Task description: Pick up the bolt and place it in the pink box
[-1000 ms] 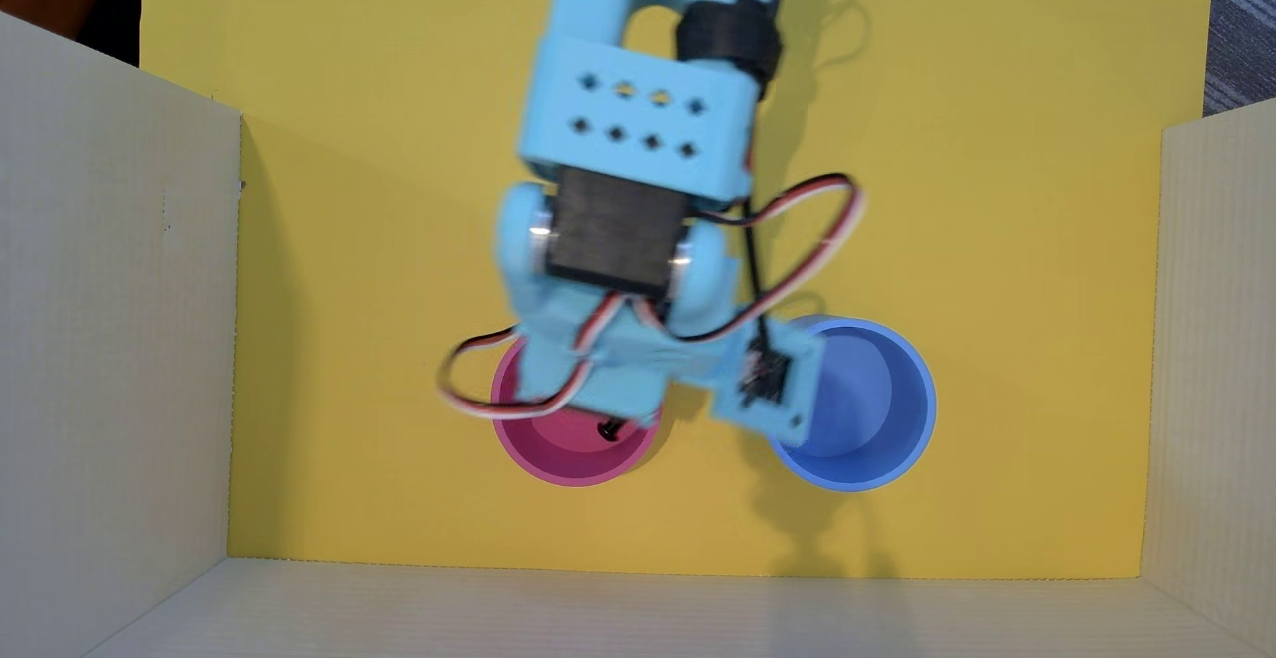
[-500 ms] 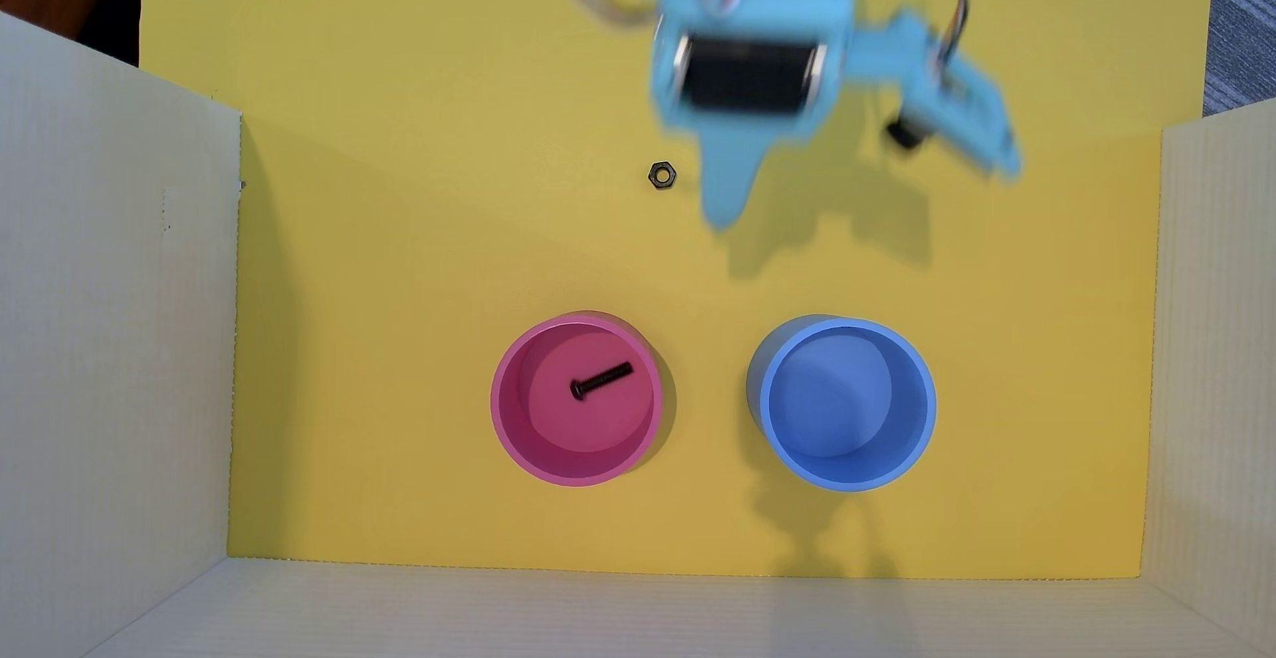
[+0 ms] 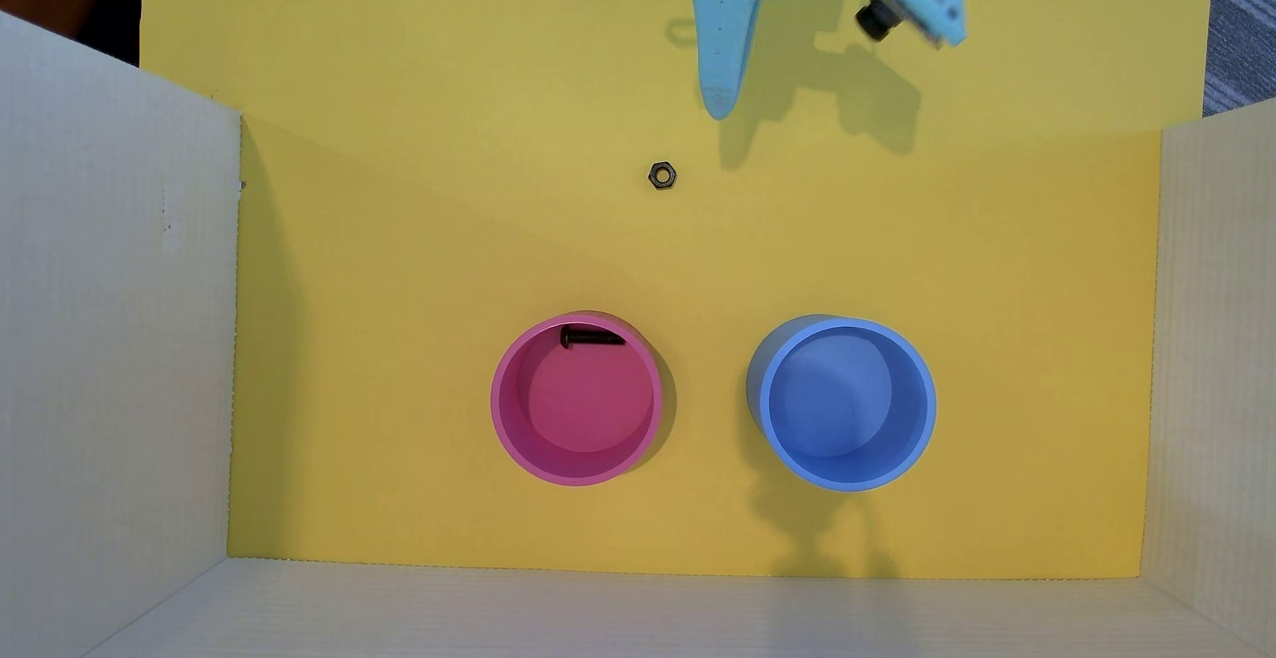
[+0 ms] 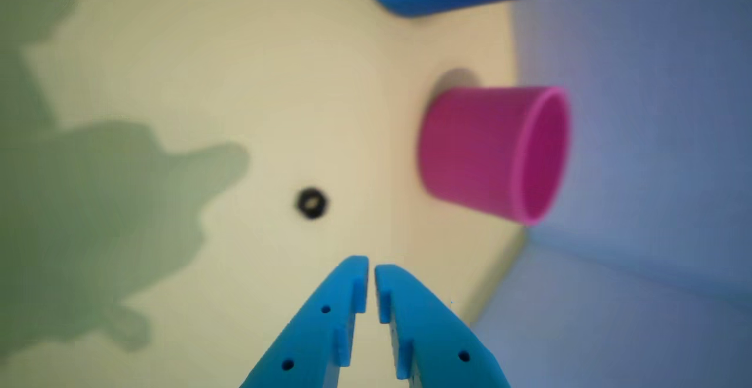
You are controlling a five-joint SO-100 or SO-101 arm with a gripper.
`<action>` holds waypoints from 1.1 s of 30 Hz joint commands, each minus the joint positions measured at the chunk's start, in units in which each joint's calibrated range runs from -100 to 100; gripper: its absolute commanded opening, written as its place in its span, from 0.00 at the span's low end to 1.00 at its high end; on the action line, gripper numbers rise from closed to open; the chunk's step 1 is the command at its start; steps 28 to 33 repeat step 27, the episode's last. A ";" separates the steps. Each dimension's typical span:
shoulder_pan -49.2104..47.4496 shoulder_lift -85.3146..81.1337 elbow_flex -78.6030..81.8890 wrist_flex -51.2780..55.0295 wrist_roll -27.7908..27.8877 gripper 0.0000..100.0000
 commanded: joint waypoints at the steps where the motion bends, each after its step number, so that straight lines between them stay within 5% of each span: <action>1: -1.44 -0.86 0.58 9.02 -0.70 0.01; 33: -4.02 -1.62 7.63 12.37 -1.01 0.01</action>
